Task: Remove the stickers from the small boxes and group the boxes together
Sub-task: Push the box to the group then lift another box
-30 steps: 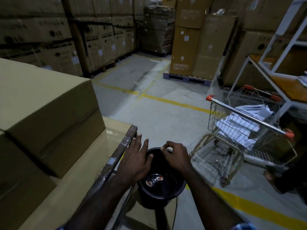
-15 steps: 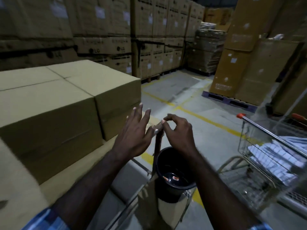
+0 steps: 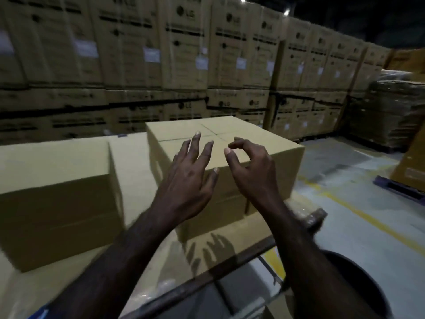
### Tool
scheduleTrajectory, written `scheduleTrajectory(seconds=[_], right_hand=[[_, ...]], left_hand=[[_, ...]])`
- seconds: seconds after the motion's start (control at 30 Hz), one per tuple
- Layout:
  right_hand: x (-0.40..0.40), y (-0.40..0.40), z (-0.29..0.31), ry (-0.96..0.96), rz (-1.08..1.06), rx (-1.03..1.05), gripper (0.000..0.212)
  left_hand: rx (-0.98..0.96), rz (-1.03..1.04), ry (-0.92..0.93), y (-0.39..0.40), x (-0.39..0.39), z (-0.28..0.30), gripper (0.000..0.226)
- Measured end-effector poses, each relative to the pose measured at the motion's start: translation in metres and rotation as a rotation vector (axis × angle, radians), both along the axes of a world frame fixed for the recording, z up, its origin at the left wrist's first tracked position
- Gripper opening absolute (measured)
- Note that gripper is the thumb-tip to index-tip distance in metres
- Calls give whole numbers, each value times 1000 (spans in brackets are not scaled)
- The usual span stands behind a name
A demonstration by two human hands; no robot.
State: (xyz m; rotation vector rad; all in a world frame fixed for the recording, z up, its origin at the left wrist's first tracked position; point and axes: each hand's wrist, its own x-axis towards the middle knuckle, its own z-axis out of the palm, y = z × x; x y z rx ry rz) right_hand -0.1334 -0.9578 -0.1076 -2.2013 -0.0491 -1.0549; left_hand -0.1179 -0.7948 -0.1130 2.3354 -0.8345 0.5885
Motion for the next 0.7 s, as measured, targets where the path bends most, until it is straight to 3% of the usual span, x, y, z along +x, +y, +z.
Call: scheduleTrajectory(seconds=[0.4, 0.7], right_hand=[[105, 243, -9, 40, 218, -21, 25], [153, 312, -52, 272, 219, -105, 35]], left_hand=[[44, 290, 38, 257, 77, -6, 69], [164, 491, 159, 347, 113, -37, 66]])
